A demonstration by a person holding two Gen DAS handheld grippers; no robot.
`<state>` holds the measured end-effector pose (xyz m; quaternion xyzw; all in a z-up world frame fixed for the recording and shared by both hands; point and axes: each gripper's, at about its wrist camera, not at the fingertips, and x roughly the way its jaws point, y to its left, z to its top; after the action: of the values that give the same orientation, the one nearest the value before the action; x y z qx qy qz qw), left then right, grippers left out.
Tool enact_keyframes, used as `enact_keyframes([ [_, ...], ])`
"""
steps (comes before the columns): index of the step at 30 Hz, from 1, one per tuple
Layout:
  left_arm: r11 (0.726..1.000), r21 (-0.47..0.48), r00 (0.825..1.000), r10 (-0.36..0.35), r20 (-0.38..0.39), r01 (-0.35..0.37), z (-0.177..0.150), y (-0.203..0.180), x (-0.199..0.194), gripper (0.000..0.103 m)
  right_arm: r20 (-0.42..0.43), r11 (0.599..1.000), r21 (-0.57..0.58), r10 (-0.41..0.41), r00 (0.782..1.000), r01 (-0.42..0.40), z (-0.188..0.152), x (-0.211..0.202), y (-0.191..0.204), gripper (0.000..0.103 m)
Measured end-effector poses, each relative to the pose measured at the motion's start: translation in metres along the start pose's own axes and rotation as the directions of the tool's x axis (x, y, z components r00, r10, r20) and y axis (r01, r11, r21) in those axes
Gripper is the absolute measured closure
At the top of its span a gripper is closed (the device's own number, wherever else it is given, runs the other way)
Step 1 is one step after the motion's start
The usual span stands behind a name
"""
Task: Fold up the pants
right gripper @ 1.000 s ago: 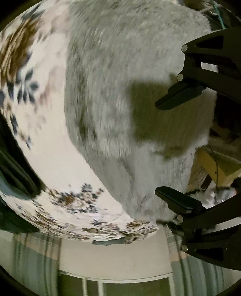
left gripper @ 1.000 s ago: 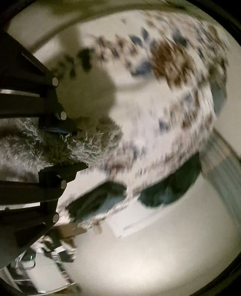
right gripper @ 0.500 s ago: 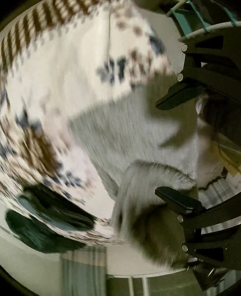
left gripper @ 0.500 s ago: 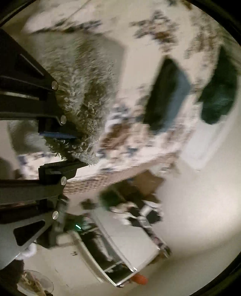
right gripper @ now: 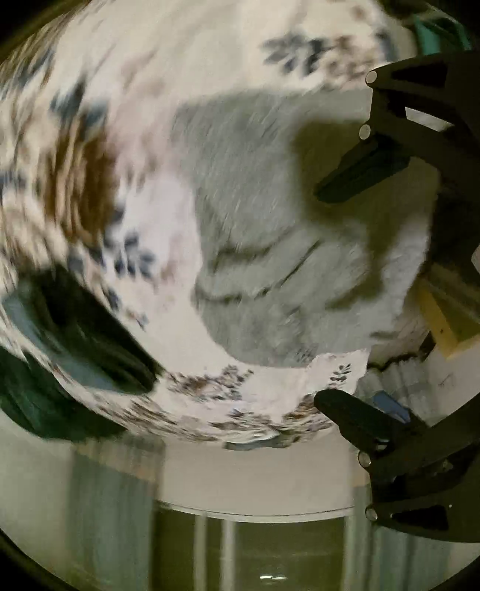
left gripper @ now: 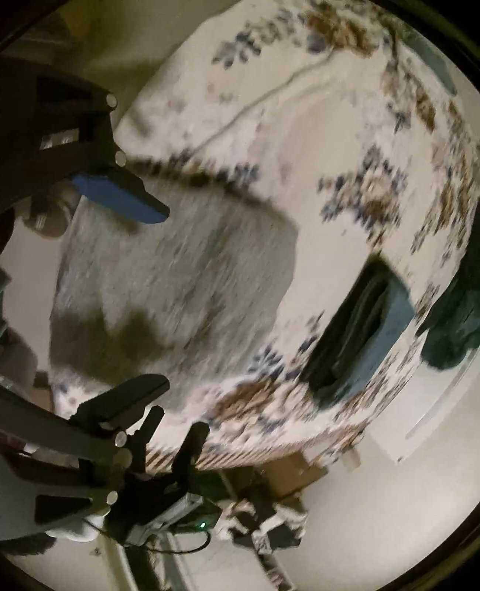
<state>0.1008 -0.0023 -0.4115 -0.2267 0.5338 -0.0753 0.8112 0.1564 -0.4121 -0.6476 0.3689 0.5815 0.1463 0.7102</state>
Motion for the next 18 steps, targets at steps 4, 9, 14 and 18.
enact_keyframes([
  [4,0.996,-0.035,0.997,0.081,0.021,-0.08,0.01,0.025,0.003,0.019,-0.07,0.996,-0.036,-0.083,0.994,0.08,0.021,0.052,0.001,0.001],
  [9,0.984,-0.061,0.985,0.171,0.021,-0.169,0.015,0.043,0.013,0.019,-0.155,0.998,-0.005,-0.061,0.986,0.061,0.02,0.099,0.0,0.04],
  [14,0.983,-0.061,0.985,0.172,0.006,-0.172,0.02,0.039,0.019,0.019,-0.009,0.988,-0.073,-0.137,0.991,0.136,0.005,0.067,0.021,0.08],
  [18,0.992,-0.019,0.991,0.127,-0.031,-0.127,0.02,0.019,0.032,0.019,0.103,0.993,-0.03,-0.115,0.988,0.118,-0.009,0.006,0.02,0.081],
])
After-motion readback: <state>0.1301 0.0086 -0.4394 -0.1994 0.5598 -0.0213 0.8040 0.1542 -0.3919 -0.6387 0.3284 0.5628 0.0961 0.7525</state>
